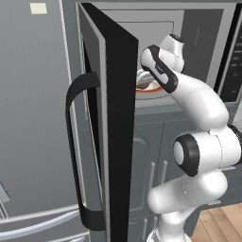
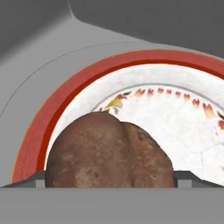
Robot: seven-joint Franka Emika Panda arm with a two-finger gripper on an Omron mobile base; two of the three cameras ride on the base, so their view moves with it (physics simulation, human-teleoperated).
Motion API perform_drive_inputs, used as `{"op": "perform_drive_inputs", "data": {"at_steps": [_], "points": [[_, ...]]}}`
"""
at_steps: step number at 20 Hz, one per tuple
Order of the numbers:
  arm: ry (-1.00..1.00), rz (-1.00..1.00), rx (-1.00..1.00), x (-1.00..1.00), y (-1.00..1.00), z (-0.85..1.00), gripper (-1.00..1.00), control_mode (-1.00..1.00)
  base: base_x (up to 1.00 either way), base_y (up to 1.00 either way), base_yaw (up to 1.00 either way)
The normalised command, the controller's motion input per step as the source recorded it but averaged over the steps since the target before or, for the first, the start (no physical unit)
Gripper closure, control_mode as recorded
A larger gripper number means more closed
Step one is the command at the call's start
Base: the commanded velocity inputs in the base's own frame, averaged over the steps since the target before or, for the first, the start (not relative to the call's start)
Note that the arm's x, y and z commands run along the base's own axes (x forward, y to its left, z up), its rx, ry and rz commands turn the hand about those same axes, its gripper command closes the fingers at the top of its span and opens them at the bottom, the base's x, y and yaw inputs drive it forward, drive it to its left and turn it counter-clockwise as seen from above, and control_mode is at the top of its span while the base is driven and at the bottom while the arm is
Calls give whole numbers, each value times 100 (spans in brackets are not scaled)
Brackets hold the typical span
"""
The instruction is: Retrieve the reheated potato from the microwave, then place the potato, cheese, and condiment on the cutting board.
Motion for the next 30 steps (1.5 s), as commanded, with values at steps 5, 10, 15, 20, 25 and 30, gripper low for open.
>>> {"op": "perform_drive_inputs", "data": {"at_steps": [5, 10, 15, 20, 25, 30], "points": [[4, 0, 0, 0, 5, -20, 100, -100, 0, 0, 0], [-6, 0, 0, -22, 0, 3, 100, -100, 0, 0, 0], [-11, 0, 0, -58, 0, 1, 100, -100, 0, 0, 0], [-1, 0, 3, -53, 0, 28, 100, -100, 0, 0, 0], [0, 0, 0, -74, -3, 24, 100, -100, 0, 0, 0], [-1, -9, 0, -82, -7, 4, 100, -100, 0, 0, 0]]}}
